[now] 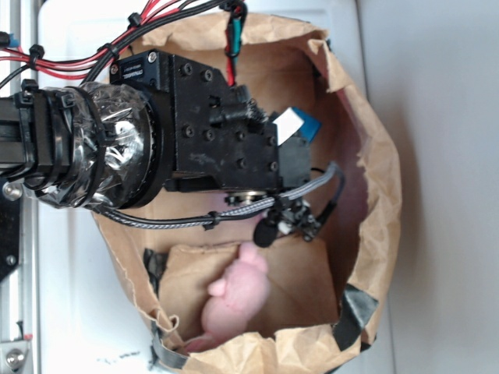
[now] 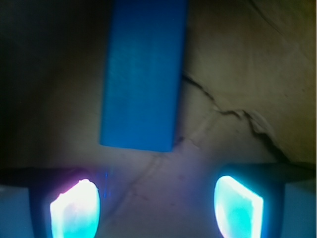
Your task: Grab the blue block.
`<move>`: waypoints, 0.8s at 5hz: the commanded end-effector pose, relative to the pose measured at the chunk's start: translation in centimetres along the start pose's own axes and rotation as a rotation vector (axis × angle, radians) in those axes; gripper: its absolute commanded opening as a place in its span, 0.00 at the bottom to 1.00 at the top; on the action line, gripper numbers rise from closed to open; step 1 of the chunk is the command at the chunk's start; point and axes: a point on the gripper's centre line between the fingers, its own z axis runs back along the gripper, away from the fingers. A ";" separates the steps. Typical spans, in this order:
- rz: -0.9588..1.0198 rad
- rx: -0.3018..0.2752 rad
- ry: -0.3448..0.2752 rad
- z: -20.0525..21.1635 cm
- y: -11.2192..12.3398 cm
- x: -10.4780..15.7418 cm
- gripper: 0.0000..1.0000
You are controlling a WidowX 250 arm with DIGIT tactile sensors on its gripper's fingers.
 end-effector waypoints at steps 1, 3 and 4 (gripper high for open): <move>0.061 -0.064 -0.069 2.1 -0.3 3.0 1.00; 0.089 -0.075 -0.074 2.6 -1.0 4.6 1.00; 0.106 -0.062 -0.076 2.2 -1.0 5.3 1.00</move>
